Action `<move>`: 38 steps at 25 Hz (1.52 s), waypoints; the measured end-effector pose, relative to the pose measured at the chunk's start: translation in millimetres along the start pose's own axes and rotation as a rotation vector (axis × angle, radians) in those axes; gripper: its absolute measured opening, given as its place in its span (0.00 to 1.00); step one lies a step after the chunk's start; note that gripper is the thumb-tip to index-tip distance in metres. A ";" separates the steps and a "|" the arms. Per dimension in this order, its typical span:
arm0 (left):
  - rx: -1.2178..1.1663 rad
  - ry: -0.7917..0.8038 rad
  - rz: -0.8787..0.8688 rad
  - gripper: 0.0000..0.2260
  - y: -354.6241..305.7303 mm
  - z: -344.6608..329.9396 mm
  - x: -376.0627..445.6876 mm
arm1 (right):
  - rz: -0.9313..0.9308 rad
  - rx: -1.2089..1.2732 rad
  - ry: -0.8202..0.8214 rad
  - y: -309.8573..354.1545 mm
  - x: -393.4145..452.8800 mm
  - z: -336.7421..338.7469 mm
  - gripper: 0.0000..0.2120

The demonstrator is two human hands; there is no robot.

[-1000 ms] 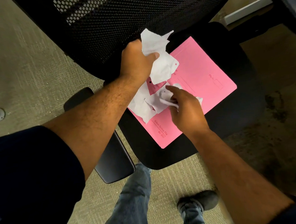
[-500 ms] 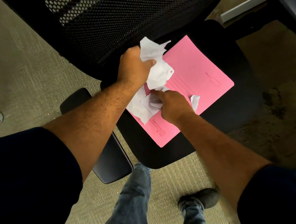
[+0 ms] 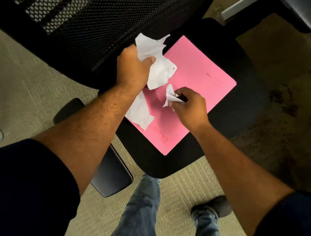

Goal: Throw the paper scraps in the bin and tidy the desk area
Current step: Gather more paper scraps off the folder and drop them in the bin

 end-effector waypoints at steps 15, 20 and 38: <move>-0.116 0.042 0.036 0.17 -18.1 -46.3 -39.5 | 0.174 -0.349 -0.228 -43.2 -24.0 55.5 0.14; -0.069 0.045 0.039 0.18 -11.8 -49.1 -41.8 | 0.180 -0.475 -0.092 -51.3 -9.2 41.7 0.15; -0.042 0.091 0.013 0.18 -16.4 -59.2 -47.3 | 0.050 -0.166 -0.143 -60.0 10.4 68.1 0.04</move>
Point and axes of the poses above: each hand's wrist, its own x-axis towards the middle knuckle, its own z-axis out of the back of the hand, y = z × x, the point moved 1 cm from there along x, towards the middle knuckle, and after that the axes turned 1 degree about -y, right-handed, at the moved point
